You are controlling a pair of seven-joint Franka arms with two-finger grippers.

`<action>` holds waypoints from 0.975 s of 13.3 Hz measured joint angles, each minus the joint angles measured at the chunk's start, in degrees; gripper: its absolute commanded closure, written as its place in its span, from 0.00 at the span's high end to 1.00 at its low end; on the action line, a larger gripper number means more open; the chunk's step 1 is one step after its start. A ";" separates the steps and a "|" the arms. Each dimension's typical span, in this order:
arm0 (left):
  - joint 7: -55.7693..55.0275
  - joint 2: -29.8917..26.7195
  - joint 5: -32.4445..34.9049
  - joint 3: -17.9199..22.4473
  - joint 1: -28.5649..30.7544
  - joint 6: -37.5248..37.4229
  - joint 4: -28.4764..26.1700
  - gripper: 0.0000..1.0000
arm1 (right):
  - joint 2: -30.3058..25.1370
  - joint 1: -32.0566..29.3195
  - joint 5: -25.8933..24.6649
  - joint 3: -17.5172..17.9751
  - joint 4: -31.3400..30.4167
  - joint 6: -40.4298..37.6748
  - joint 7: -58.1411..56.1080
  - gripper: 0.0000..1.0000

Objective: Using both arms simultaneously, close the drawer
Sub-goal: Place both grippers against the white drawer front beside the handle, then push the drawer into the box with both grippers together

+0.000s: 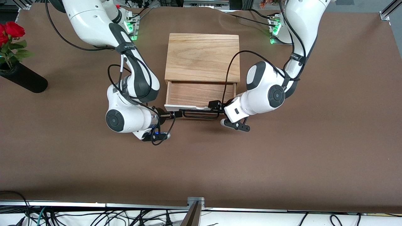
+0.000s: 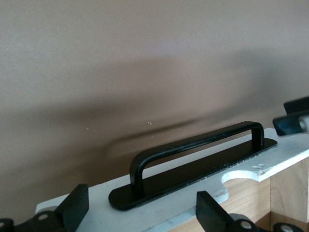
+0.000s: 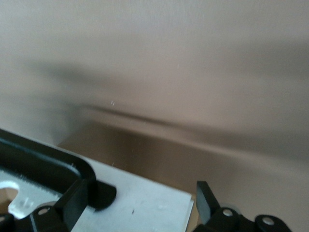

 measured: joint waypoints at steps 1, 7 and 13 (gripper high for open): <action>0.00 0.13 0.00 -0.01 -0.07 0.89 0.15 1.00 | -0.03 0.00 0.43 0.00 0.01 -1.03 0.34 1.00; -0.02 2.34 -0.01 0.00 -0.15 2.34 4.02 1.00 | -0.56 -0.05 1.75 -0.07 -0.41 -3.21 2.07 1.00; -0.02 3.40 -0.03 -0.22 -1.37 -6.56 4.11 1.00 | -2.06 -0.01 4.19 0.85 -3.75 -3.31 2.27 1.00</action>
